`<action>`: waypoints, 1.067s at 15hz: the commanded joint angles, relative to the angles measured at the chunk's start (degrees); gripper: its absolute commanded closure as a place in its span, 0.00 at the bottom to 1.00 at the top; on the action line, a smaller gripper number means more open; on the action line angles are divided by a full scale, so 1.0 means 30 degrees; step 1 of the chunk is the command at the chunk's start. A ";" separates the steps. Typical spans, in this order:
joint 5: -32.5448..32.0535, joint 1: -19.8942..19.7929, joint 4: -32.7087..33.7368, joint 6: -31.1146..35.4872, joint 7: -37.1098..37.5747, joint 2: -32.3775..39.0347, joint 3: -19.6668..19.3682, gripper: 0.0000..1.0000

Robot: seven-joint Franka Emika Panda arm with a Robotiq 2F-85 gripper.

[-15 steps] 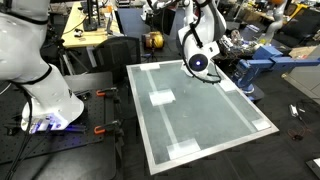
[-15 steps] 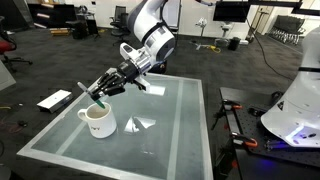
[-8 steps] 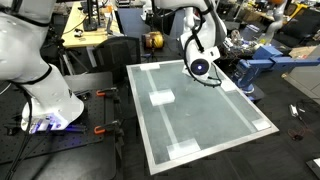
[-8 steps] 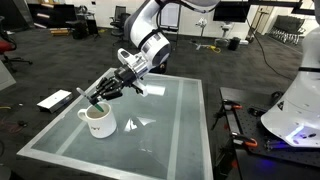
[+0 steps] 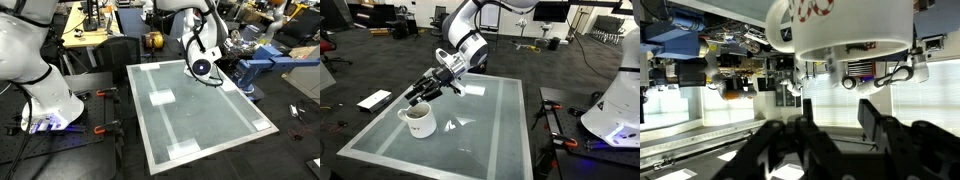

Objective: Place the green pen inside the white mug

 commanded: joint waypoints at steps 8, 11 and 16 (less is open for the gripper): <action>0.0559 0.0357 -0.0654 0.0228 -0.0658 -0.1628 -0.0167 0.00; 0.0504 0.0421 -0.1278 0.0126 -0.0887 -0.2738 -0.0125 0.00; 0.0765 0.0625 -0.3335 0.0180 -0.2041 -0.5403 -0.0057 0.00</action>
